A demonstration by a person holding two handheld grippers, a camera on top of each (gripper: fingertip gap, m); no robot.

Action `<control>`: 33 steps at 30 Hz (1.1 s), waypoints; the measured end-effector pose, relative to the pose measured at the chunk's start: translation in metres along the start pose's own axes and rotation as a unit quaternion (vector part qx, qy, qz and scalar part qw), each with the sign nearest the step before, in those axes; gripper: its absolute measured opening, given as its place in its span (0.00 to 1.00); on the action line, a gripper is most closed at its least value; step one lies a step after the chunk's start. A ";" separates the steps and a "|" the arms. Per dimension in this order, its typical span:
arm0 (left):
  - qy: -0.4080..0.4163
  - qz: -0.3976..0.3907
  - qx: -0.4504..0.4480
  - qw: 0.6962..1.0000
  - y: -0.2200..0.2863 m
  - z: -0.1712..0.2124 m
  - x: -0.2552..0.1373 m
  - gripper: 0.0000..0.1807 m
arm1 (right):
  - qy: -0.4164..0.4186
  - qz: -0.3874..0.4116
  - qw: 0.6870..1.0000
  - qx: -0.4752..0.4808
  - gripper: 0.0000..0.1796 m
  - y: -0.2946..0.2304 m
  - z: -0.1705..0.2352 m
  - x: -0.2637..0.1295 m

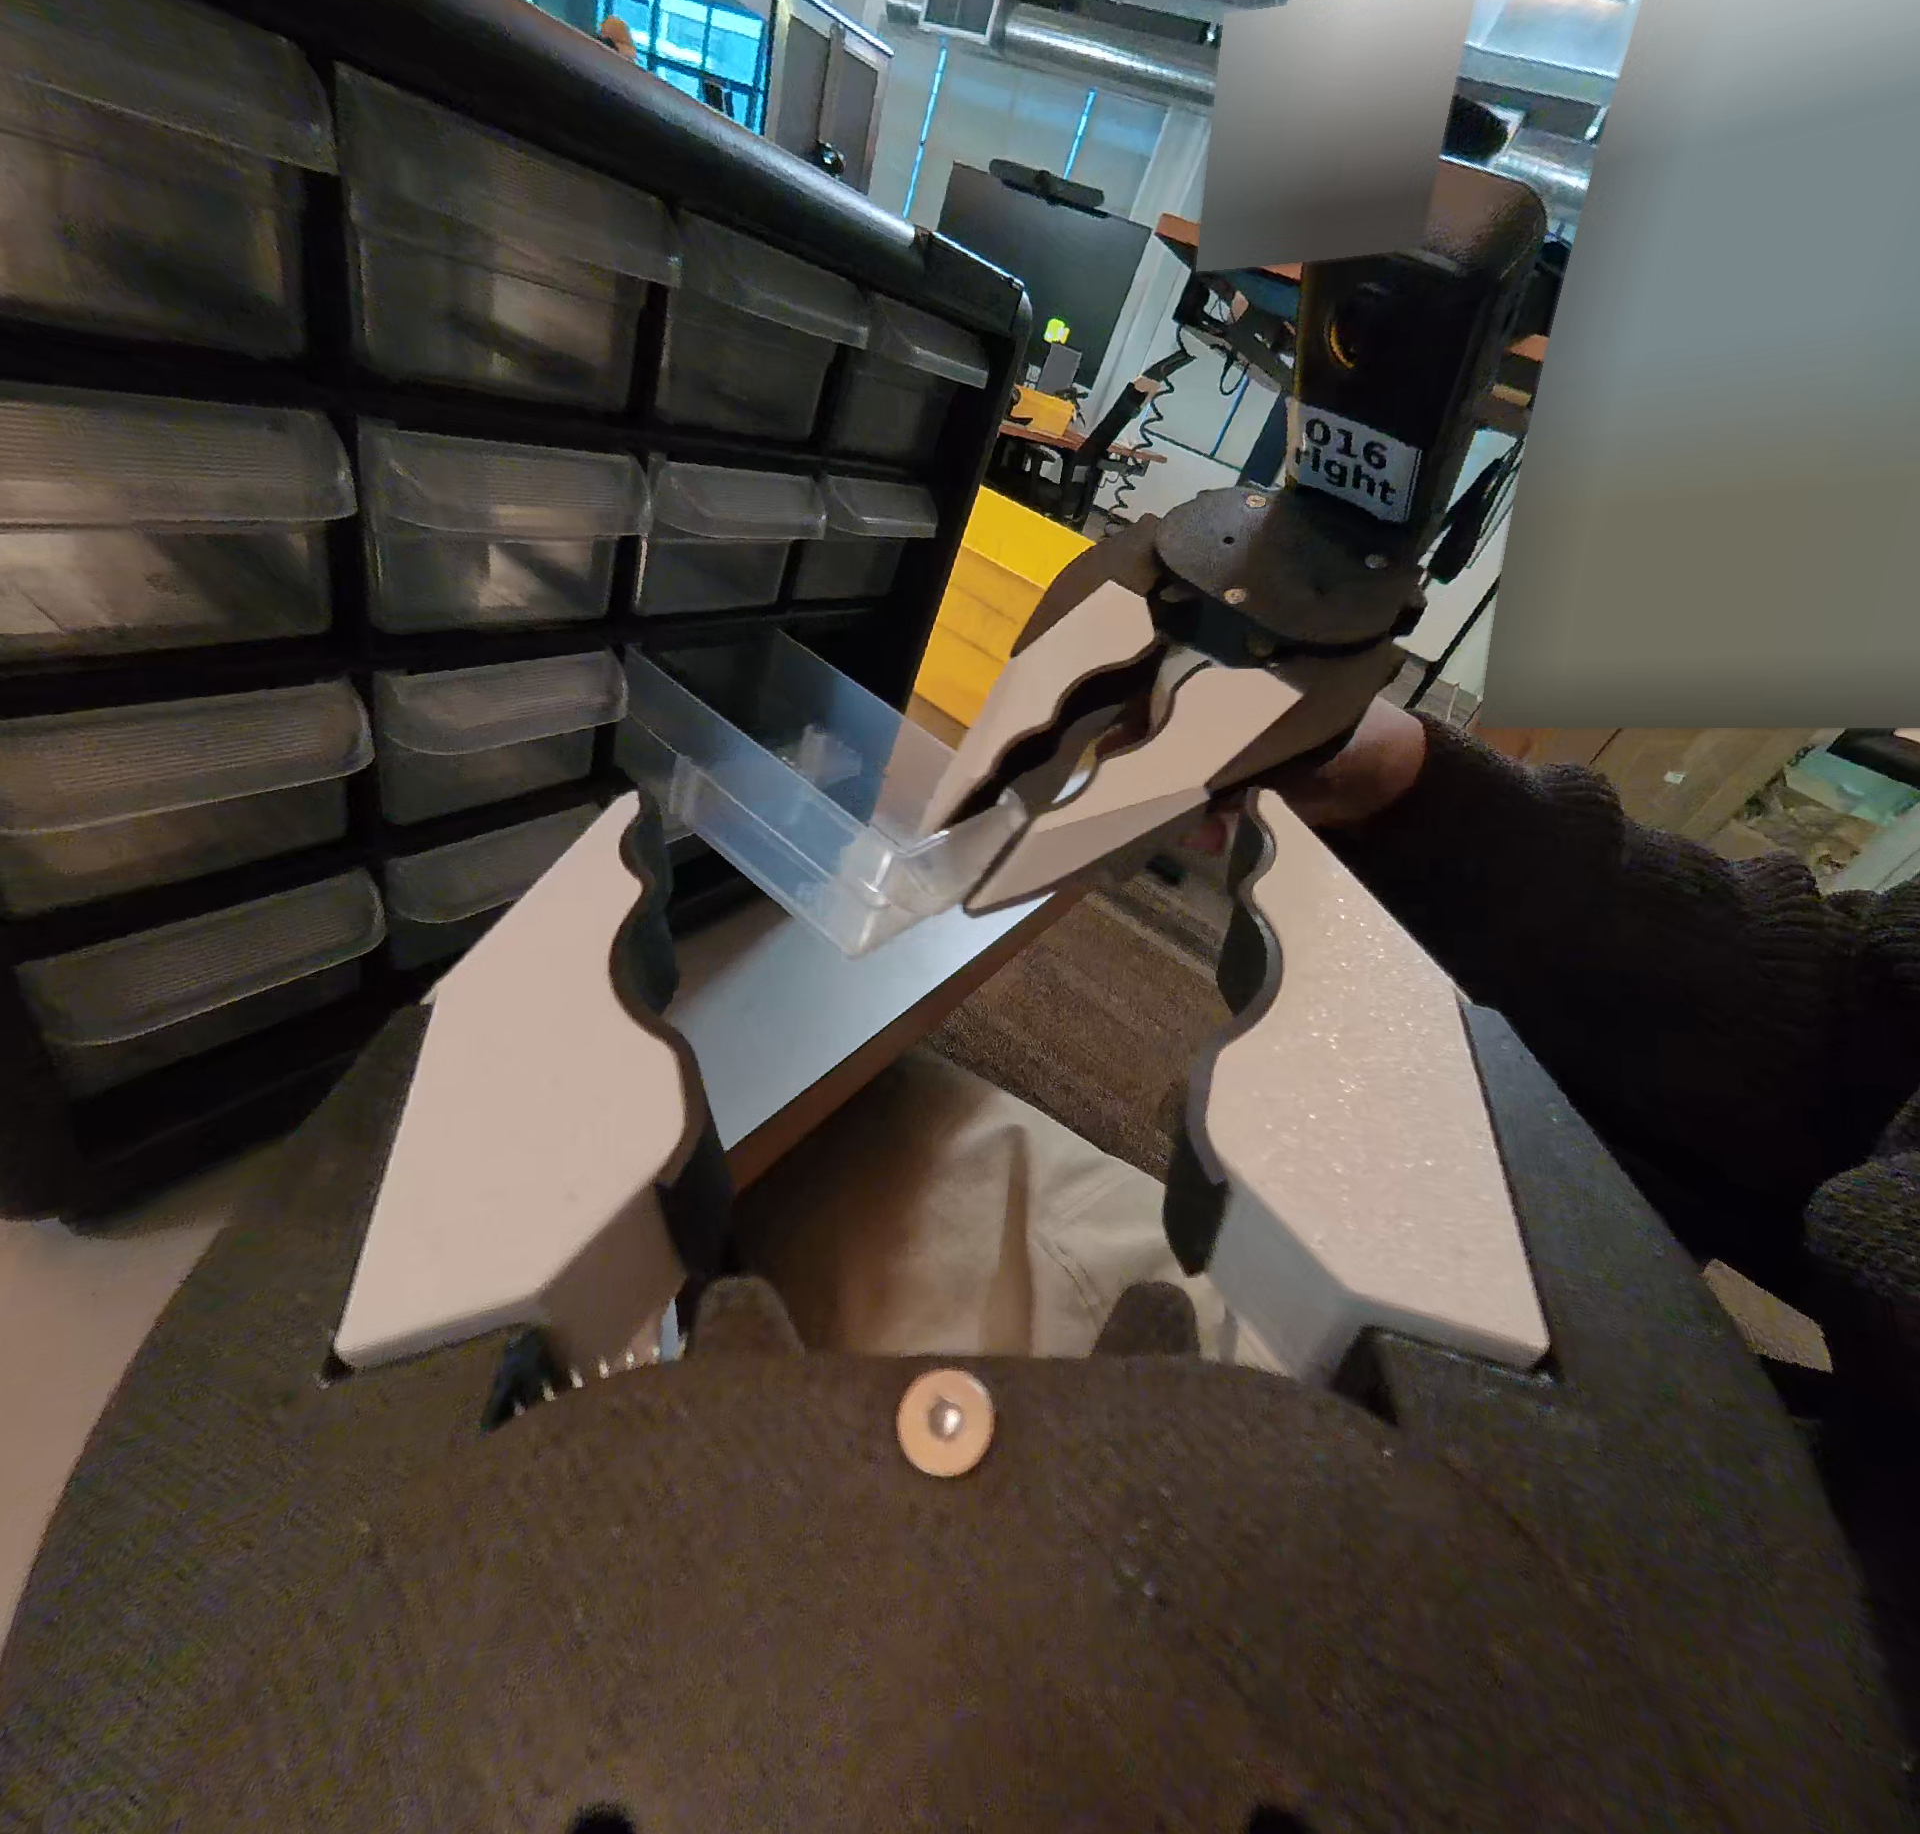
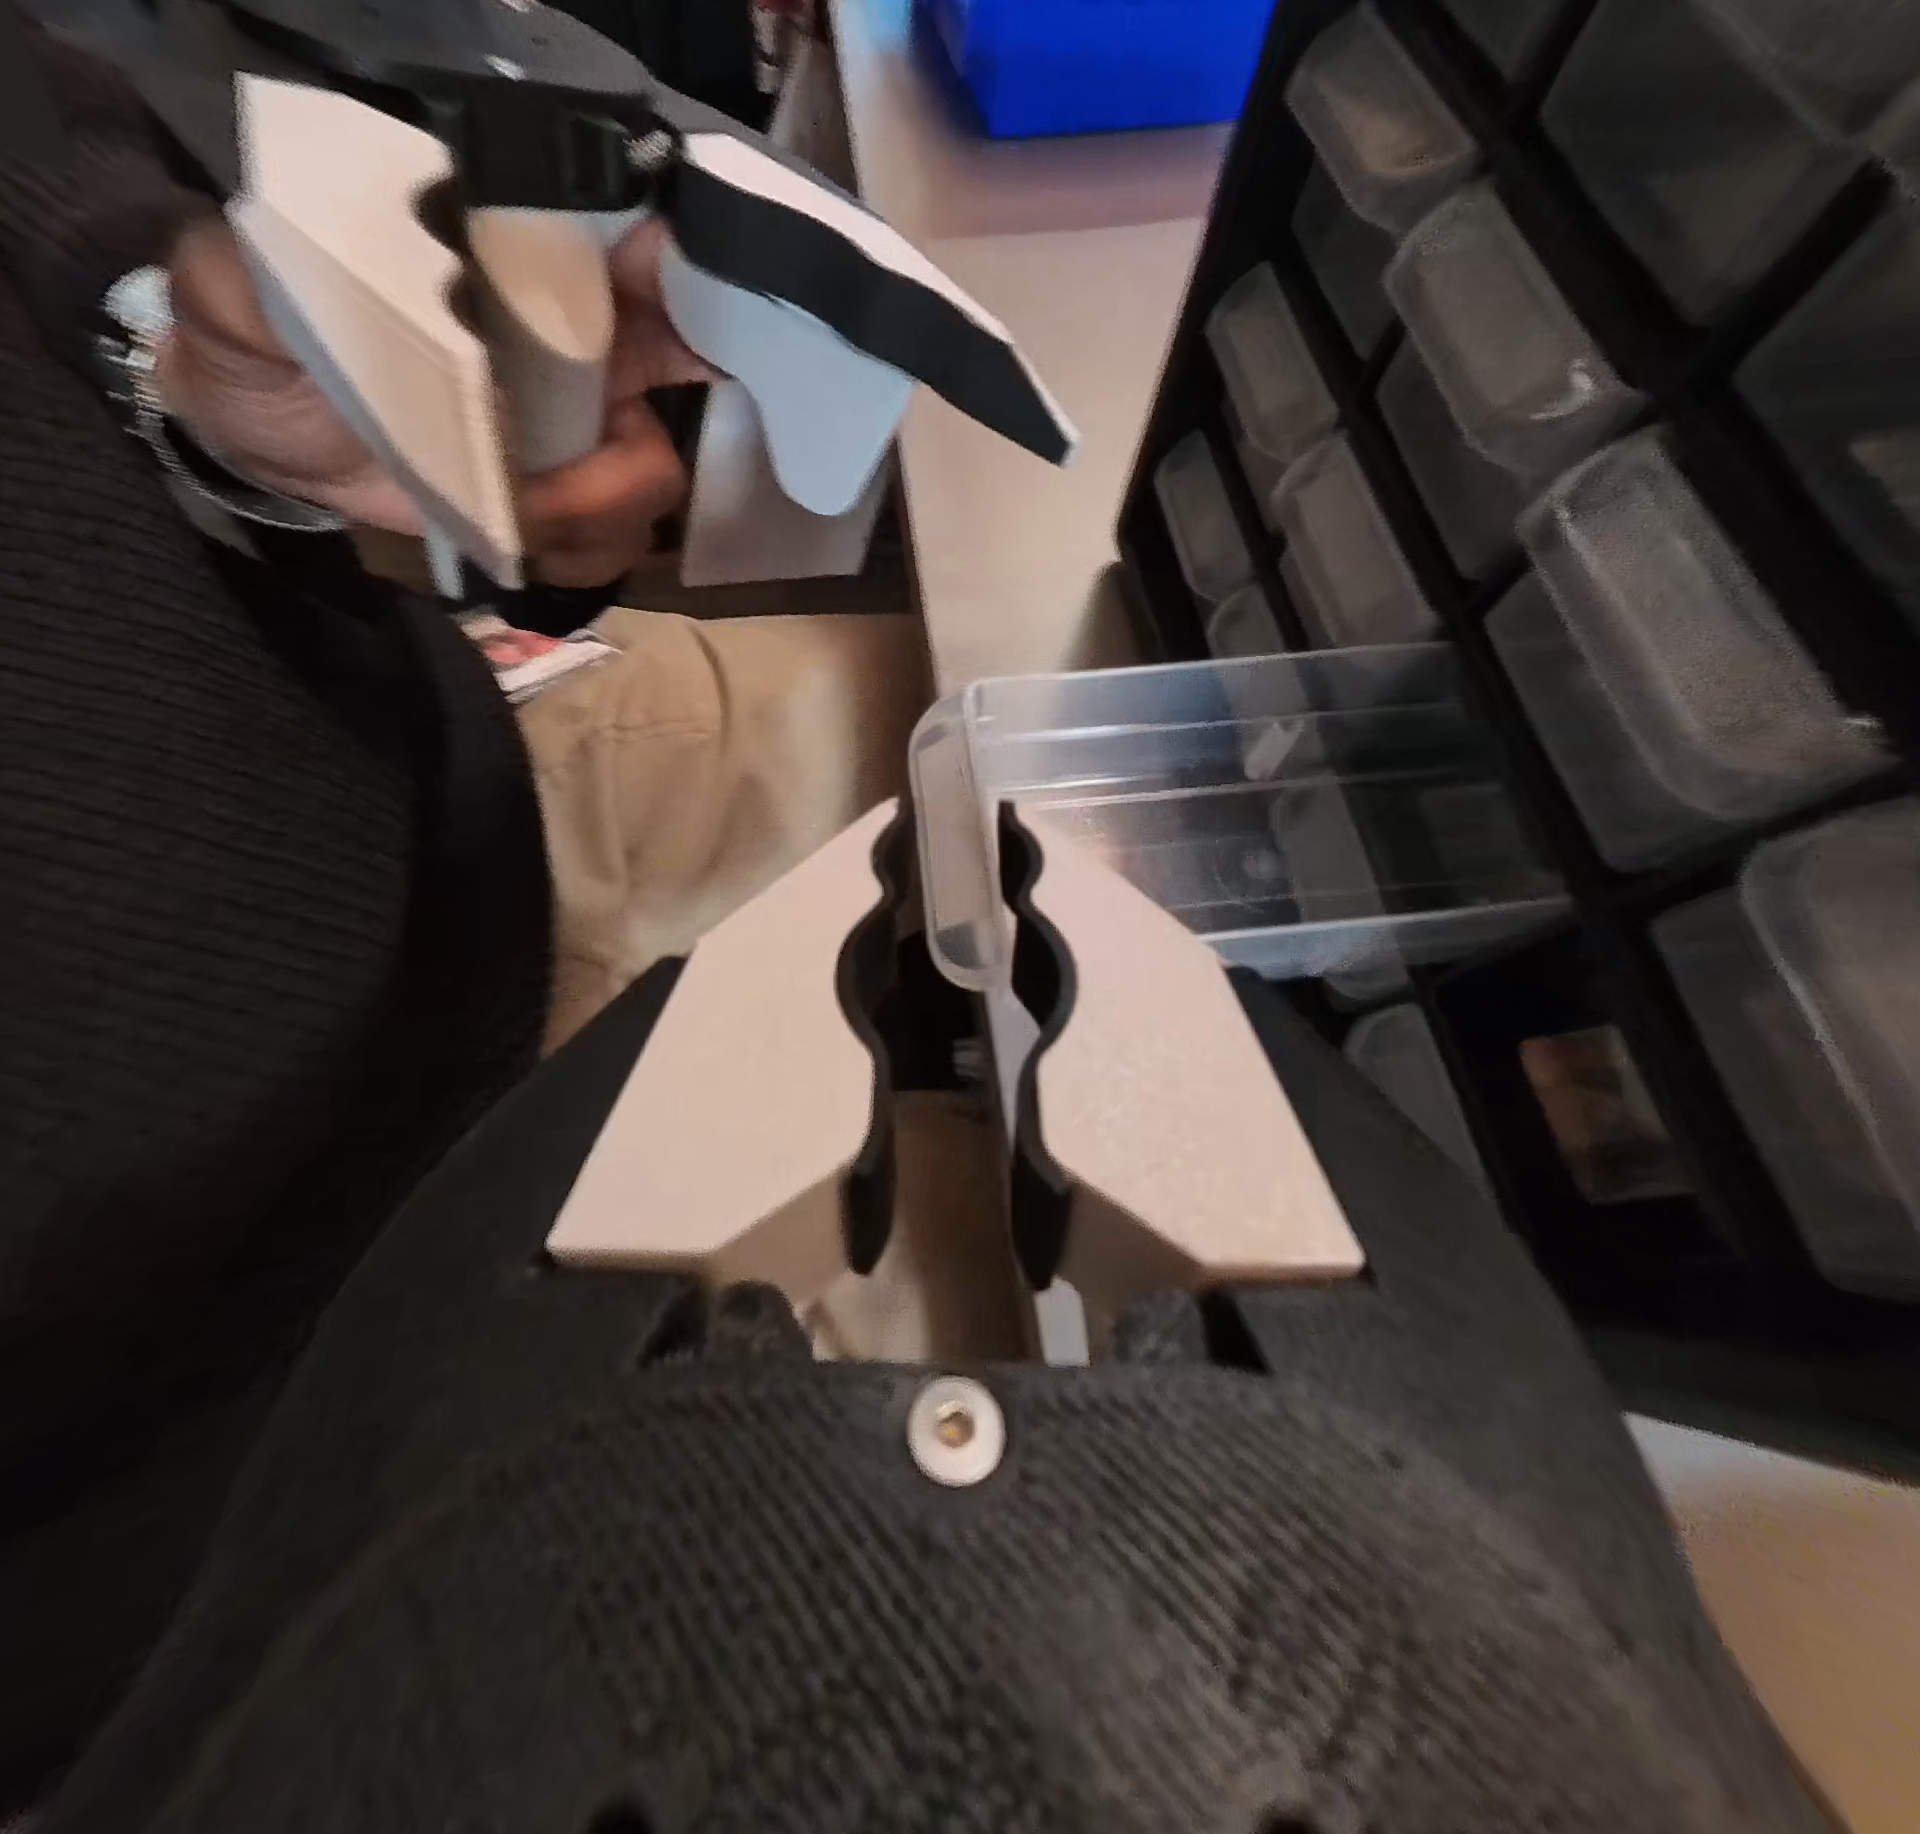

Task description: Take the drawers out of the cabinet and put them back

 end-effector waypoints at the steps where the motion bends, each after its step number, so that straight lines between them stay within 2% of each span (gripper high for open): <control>1: -0.001 0.001 0.000 1.000 0.000 0.000 0.000 0.59 | -0.003 0.022 1.000 -0.005 0.09 0.003 0.001 0.001; 5: -0.002 0.001 -0.003 1.000 0.000 0.001 0.000 0.59 | -0.001 0.061 0.998 -0.019 0.19 0.004 0.002 0.000; 8: 0.000 0.000 -0.007 1.000 -0.002 0.000 -0.001 0.59 | 0.038 0.048 0.998 -0.021 0.19 -0.005 -0.002 -0.005; 10: 0.002 -0.001 -0.010 1.000 -0.003 0.000 -0.002 0.59 | 0.076 0.040 0.996 -0.022 0.16 -0.012 -0.006 -0.009; 12: 0.003 -0.002 -0.013 1.000 -0.004 -0.001 -0.002 0.59 | 0.107 0.019 0.994 -0.020 0.09 -0.020 -0.007 -0.012; 15: 0.000 0.000 -0.017 1.000 -0.004 0.000 -0.002 0.58 | 0.095 -0.014 0.995 -0.005 0.01 -0.028 0.002 -0.006; 19: -0.027 0.019 -0.032 0.999 -0.004 0.005 0.000 0.55 | 0.061 0.028 0.998 0.014 0.00 -0.019 0.012 0.006; 26: -0.030 0.020 -0.041 0.999 -0.006 0.006 0.001 0.54 | 0.058 0.069 0.996 -0.008 0.00 -0.014 0.010 0.014; 33: -0.034 0.027 -0.049 0.998 -0.006 0.008 0.003 0.54 | 0.051 0.192 0.980 0.025 0.00 0.018 0.015 0.013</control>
Point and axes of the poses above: each gripper's, where its closed fingertips meet, x out along the fingers, z out of its underside, y = z × x across the jaws, the point moved 6 cm from there along -x, back along the fingers, and after that the axes turned 9 degrees about -y, right-handed, at the moved point
